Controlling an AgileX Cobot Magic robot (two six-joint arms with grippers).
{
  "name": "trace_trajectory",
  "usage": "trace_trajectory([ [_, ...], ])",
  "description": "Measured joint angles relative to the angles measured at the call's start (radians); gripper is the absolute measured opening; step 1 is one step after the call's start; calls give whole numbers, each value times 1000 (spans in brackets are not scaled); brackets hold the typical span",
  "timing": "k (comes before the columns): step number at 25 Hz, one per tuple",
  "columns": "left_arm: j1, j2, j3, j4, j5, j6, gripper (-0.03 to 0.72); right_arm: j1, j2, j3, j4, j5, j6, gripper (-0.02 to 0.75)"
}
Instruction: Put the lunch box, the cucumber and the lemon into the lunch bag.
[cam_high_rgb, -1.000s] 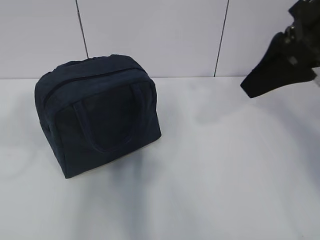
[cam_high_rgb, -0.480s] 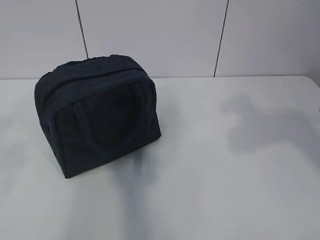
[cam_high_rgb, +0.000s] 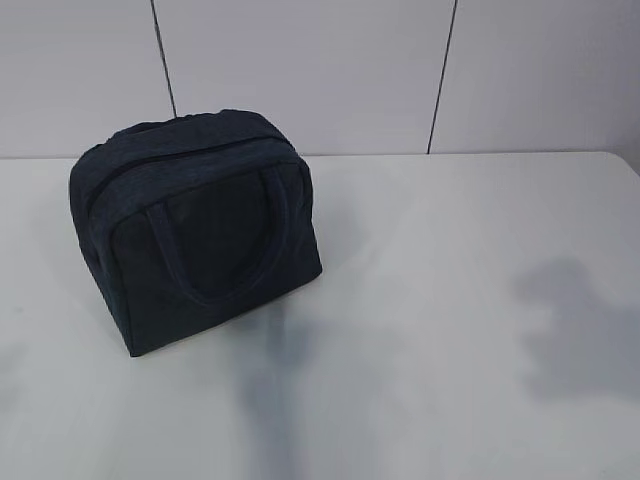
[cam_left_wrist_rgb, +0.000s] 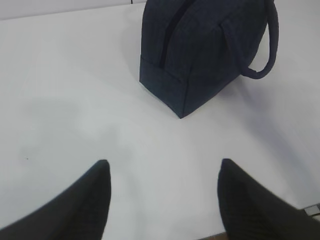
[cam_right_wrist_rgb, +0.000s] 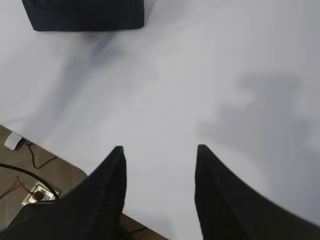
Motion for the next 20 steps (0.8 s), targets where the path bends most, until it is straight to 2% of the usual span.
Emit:
trace_trajectory([
  [9, 0, -222, 23, 84, 47, -14, 484, 0, -239, 121, -37, 8, 59, 327],
  [15, 0, -229, 104, 104, 26, -22, 476, 0, -364, 181, -47, 13, 61, 327],
  [20, 0, -229, 126, 122, 14, -23, 470, 0, -466, 195, -104, 27, 76, 327],
])
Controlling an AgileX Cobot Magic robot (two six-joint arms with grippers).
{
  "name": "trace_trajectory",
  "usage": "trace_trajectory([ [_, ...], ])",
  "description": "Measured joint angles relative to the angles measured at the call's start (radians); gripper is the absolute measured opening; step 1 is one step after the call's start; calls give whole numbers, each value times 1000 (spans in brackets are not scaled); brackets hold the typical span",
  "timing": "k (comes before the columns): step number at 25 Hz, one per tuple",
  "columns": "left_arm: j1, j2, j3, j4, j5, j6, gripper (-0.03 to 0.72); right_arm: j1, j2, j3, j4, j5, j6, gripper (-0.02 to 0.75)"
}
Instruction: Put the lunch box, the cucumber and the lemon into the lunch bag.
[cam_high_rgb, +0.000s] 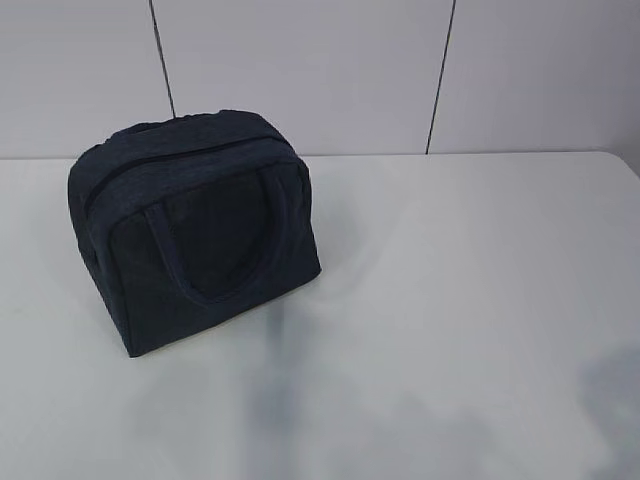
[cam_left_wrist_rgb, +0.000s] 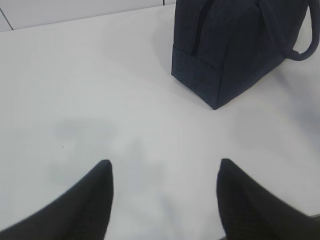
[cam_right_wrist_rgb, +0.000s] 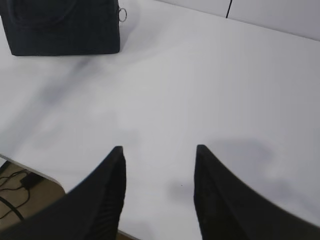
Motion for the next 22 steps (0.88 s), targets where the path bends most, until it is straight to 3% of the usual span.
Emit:
trace_trajectory([
  [4, -14, 0, 0, 4, -1, -2, 444, 0, -7, 17, -63, 32, 48, 327],
  [10, -96, 0, 0, 7, -2, -2, 419, 0, -7, 17, -93, 36, 84, 327],
  [22, -92, 0, 0, 7, -2, -4, 411, -9, -7, 18, -91, 36, 91, 327],
])
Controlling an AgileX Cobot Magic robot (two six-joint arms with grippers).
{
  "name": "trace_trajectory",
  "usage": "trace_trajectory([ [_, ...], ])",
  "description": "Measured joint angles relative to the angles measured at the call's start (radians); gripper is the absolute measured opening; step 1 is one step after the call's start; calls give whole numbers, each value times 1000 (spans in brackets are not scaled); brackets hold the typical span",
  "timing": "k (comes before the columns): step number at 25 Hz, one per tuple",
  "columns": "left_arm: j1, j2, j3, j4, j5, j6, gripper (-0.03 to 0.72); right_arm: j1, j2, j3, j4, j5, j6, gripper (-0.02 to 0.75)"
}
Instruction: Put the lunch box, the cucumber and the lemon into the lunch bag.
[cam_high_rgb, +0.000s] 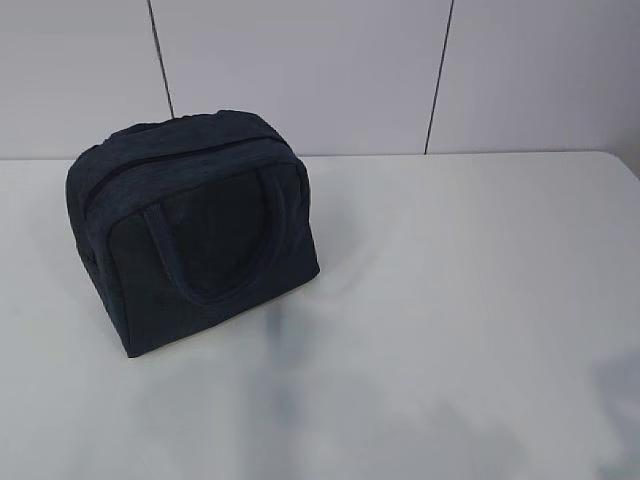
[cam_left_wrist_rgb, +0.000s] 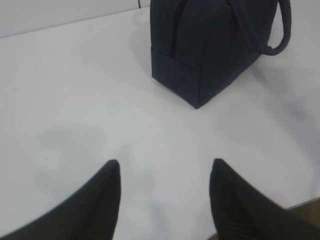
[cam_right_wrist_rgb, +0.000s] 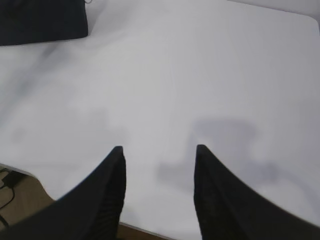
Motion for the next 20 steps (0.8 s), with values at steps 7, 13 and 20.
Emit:
trace_trajectory([
  [7, 55, 0, 0, -2, 0, 0, 390, -140, 0, 0, 0, 0, 2, 327],
  [13, 55, 0, 0, -2, 0, 0, 368, -147, 0, 0, 0, 0, 2, 327],
  [20, 55, 0, 0, -2, 0, 0, 350, -147, 0, 0, 0, 0, 2, 327],
])
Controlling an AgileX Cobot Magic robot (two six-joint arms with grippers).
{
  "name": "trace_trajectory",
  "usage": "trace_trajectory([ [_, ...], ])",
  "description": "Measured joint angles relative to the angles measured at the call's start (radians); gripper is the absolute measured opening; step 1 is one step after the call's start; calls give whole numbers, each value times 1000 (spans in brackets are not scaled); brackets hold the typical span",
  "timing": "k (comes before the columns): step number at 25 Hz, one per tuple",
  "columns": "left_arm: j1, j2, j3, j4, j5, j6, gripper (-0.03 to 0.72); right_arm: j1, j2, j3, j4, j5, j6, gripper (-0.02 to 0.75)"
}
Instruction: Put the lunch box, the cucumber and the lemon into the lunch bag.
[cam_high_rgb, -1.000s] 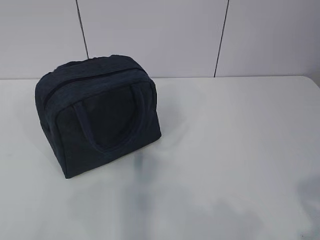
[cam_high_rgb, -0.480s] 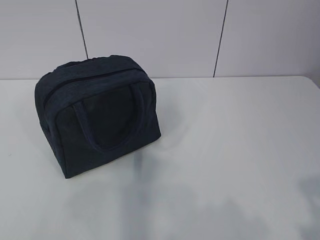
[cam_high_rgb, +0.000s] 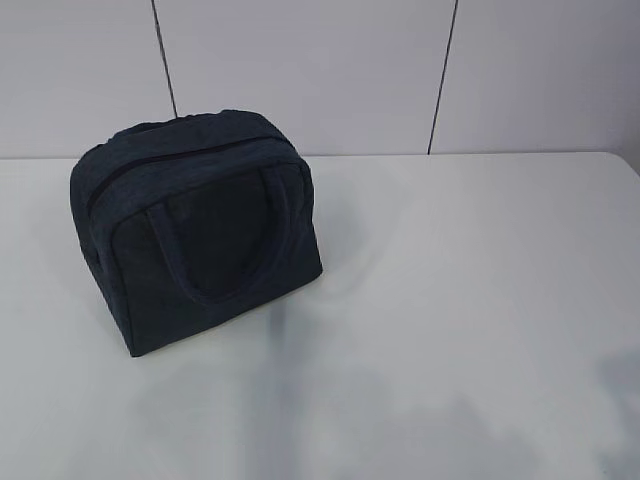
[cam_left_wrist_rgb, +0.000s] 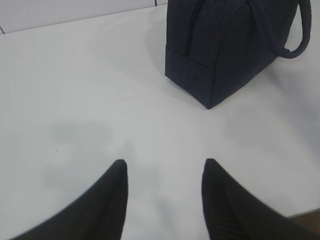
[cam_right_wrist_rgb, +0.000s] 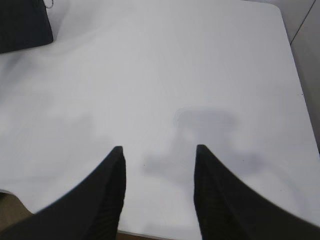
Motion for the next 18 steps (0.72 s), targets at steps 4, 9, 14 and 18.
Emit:
trace_trajectory([
  [4, 0, 0, 0, 0, 0, 0, 342, 0, 0, 0, 0, 2, 2, 327],
  [9, 0, 0, 0, 0, 0, 0, 340, 0, 0, 0, 0, 2, 2, 327],
  [14, 0, 0, 0, 0, 0, 0, 333, 0, 0, 0, 0, 2, 2, 327],
  [18, 0, 0, 0, 0, 0, 0, 319, 0, 0, 0, 0, 2, 2, 327],
])
